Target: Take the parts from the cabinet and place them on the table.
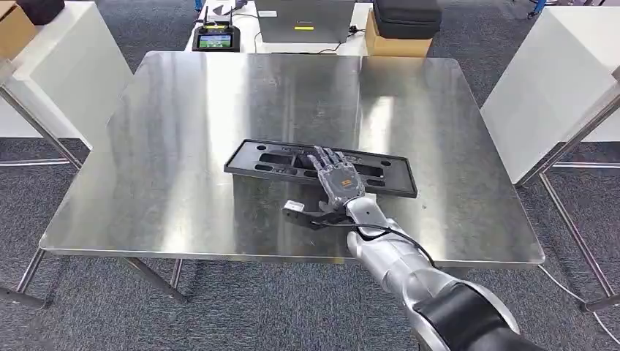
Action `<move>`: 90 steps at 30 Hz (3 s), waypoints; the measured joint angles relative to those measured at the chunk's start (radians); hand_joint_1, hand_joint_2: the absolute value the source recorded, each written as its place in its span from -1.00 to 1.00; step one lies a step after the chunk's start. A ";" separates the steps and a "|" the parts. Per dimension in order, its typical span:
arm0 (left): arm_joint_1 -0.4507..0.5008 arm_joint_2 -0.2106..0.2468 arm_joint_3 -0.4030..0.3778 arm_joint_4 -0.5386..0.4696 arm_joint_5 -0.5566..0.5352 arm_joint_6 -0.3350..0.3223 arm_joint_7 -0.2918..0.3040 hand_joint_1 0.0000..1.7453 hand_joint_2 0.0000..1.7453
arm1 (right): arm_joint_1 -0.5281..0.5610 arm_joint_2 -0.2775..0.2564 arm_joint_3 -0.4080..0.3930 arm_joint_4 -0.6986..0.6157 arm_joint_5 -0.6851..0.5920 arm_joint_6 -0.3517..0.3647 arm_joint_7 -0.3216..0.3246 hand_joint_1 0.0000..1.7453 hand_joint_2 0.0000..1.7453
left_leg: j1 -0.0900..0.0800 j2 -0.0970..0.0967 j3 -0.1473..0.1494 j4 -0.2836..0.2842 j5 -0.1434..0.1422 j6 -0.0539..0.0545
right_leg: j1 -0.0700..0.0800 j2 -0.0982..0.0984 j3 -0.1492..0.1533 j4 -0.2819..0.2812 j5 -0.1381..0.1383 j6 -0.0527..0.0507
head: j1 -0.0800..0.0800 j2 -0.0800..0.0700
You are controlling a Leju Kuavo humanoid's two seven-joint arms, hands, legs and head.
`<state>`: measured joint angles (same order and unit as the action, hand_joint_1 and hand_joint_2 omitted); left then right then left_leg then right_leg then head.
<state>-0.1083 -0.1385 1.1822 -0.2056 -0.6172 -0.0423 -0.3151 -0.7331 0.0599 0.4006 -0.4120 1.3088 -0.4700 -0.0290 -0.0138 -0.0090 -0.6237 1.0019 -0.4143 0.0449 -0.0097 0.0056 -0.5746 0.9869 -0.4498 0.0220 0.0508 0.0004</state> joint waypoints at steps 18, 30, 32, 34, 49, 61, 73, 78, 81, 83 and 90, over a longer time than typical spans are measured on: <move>0.004 -0.003 0.015 0.000 -0.021 0.091 0.050 -1.00 -1.00 | 0.166 0.005 -0.104 -0.384 -0.296 -0.106 -0.306 -1.00 1.00 | 0.000 0.000 0.000 0.000 0.000 0.000 | 0.000 0.000 0.000 0.000 0.000 0.000 | 0.000 0.000; 0.006 -0.010 0.019 0.000 -0.042 0.139 0.080 -1.00 -1.00 | 0.368 -0.003 -0.114 -0.860 -0.410 -0.214 -0.455 -1.00 1.00 | 0.000 -0.001 0.001 0.000 -0.001 0.000 | 0.000 -0.001 0.000 0.000 -0.001 0.000 | 0.000 0.000; 0.007 -0.010 0.020 0.000 -0.053 0.155 0.088 -1.00 -1.00 | 0.427 0.000 -0.114 -0.978 -0.432 -0.220 -0.529 -1.00 1.00 | 0.000 0.000 0.001 0.000 -0.001 0.000 | 0.000 -0.001 0.001 0.000 -0.001 0.000 | 0.000 0.000; 0.006 -0.011 0.020 0.000 -0.061 0.171 0.095 -1.00 -1.00 | 0.490 0.005 -0.111 -1.065 -0.450 -0.220 -0.575 -1.00 1.00 | 0.000 -0.001 0.001 0.000 -0.002 -0.001 | 0.000 -0.001 0.001 0.000 -0.003 0.002 | 0.000 0.000; 0.004 -0.030 0.037 0.000 -0.051 0.320 0.239 -1.00 -1.00 | 0.754 -0.012 -0.092 -1.342 -1.135 -0.078 -0.666 -1.00 1.00 | -0.007 -0.001 0.003 0.008 -0.015 0.014 | -0.010 0.000 0.008 -0.002 -0.008 0.014 | 0.000 0.000; 0.002 -0.055 0.051 0.000 -0.052 0.335 0.264 -1.00 -1.00 | 0.730 0.016 -0.094 -1.096 -1.031 0.321 -0.650 -1.00 1.00 | 0.002 0.005 0.000 -0.014 0.019 0.031 | -0.011 -0.004 0.003 0.142 -0.105 0.038 | 0.005 0.000; 0.004 -0.058 0.056 0.000 -0.051 0.349 0.310 -1.00 -1.00 | 0.713 0.051 -0.096 -1.059 -1.027 0.354 -0.649 -1.00 1.00 | 0.027 0.005 -0.102 0.279 -0.167 -0.046 | -0.005 -0.011 0.021 0.009 -0.010 -0.038 | 0.000 0.000; -0.003 -0.063 0.056 0.000 -0.055 0.353 0.352 -1.00 -1.00 | 0.725 0.055 -0.102 -1.067 -1.018 0.373 -0.650 -1.00 1.00 | 0.034 0.004 0.103 0.019 -0.118 -0.038 | -0.005 -0.011 -0.023 0.028 0.019 -0.019 | 0.001 0.000; -0.002 -0.064 0.055 0.000 -0.063 0.349 0.354 -1.00 -1.00 | 0.728 0.062 -0.106 -1.080 -1.022 0.389 -0.653 -1.00 1.00 | 0.018 0.001 0.102 0.014 -0.088 -0.017 | -0.005 -0.011 -0.021 0.020 0.033 -0.002 | -0.002 0.000; -0.001 -0.063 0.055 0.000 -0.069 0.347 0.349 -1.00 -1.00 | 0.731 0.062 -0.112 -1.086 -1.020 0.396 -0.654 -1.00 1.00 | 0.018 0.004 0.088 -0.003 -0.065 0.002 | 0.002 -0.010 -0.035 0.007 0.050 0.016 | -0.003 0.000; -0.002 -0.064 0.044 0.000 -0.093 0.343 0.346 -1.00 -1.00 | 0.731 0.059 -0.119 -1.083 -1.017 0.400 -0.665 -1.00 1.00 | 0.016 0.017 -0.005 -0.010 0.022 0.020 | -0.003 -0.008 -0.077 0.301 -0.149 0.009 | 0.003 0.000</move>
<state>-0.1104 -0.2026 1.2261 -0.2056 -0.7103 0.3010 0.0305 -0.0019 0.1190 0.2816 -1.4946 0.2918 -0.0698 -0.6939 0.0021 0.0082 -0.6291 0.9917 -0.3919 0.0650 -0.0130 -0.0028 -0.6513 1.2879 -0.5992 0.0305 0.0534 0.0004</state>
